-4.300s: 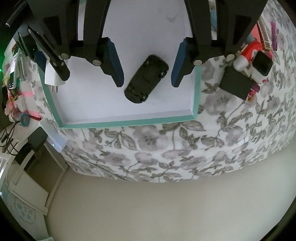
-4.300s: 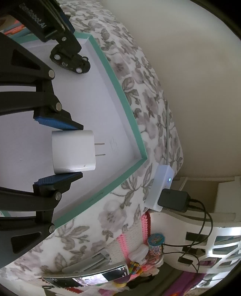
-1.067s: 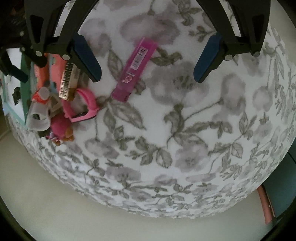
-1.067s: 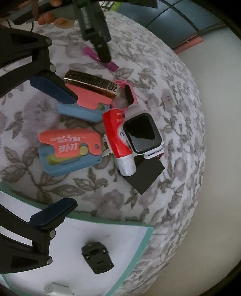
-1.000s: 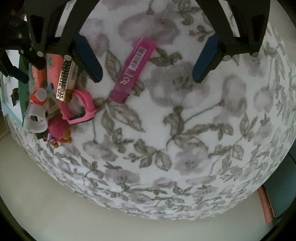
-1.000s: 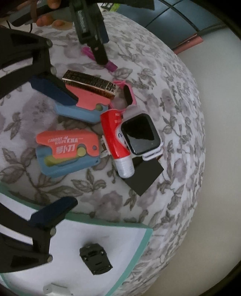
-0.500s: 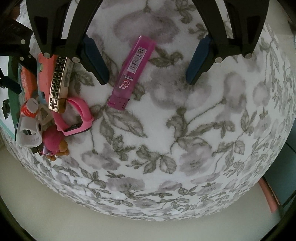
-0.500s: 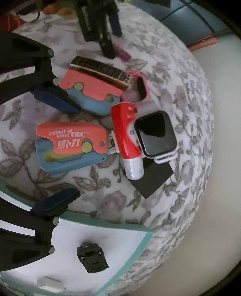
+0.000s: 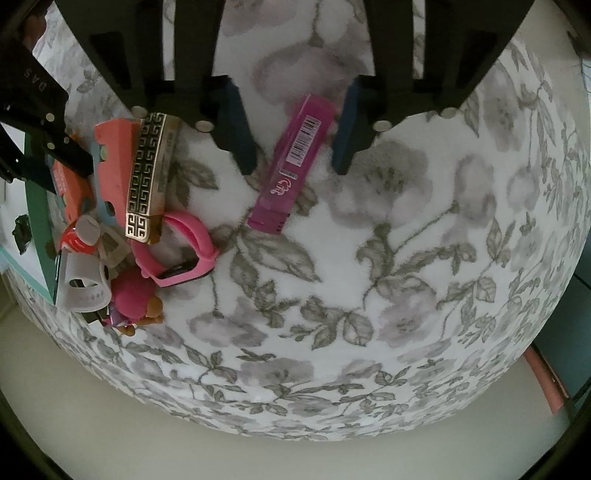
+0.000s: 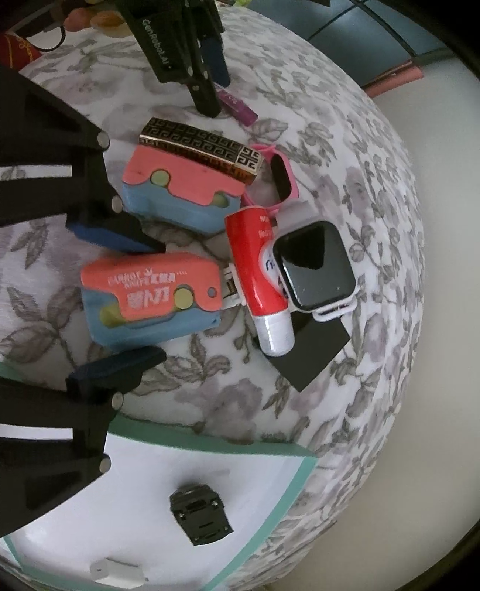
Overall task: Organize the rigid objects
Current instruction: 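Grasp the pink lighter with the left tool while the right tool grasps the orange-and-blue case, then carry the lighter and case into the tray and open both tools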
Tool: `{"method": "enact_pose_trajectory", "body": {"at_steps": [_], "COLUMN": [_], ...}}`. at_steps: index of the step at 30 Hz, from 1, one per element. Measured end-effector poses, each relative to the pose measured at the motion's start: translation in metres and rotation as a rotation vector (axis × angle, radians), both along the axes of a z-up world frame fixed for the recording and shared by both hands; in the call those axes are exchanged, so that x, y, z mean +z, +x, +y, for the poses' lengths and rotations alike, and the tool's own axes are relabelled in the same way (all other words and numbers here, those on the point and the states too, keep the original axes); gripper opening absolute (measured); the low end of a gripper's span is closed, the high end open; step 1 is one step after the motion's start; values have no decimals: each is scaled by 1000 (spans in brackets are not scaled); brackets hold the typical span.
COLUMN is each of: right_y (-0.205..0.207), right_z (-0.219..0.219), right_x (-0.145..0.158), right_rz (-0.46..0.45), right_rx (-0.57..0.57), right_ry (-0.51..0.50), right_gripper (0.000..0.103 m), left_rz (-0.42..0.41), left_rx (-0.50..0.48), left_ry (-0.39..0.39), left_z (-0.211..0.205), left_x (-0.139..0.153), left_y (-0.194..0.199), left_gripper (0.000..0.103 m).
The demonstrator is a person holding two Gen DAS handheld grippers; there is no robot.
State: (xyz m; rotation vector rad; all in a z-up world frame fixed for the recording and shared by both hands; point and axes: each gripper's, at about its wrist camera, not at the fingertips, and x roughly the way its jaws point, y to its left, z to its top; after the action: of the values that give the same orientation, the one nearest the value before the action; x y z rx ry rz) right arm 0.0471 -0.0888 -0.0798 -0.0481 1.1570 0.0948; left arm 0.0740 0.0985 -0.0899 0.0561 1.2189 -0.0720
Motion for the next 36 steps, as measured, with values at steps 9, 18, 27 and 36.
{"method": "enact_pose_trajectory", "body": {"at_steps": [9,18,27,36], "right_y": [-16,-33,-39,-49], "right_z": [-11,-27,-40,-62], "right_x": [6,36,42,72], "right_rz": [25,-42,-47,-144], "right_rx": [-38,-77,-105,-164], "right_ry": [76,187,228,284], "right_gripper": [46,39,23,23], "left_rz": [57,0,-58,-102], "left_rx": [15,26,-27,-43], "left_ry": [12,-2,-12,-47], "left_z": [-16,-34,-65,-90], "left_x": [15,65,98,115], "left_y": [-11,-20,-25,-25], "left_gripper": [20,20,20,20]}}
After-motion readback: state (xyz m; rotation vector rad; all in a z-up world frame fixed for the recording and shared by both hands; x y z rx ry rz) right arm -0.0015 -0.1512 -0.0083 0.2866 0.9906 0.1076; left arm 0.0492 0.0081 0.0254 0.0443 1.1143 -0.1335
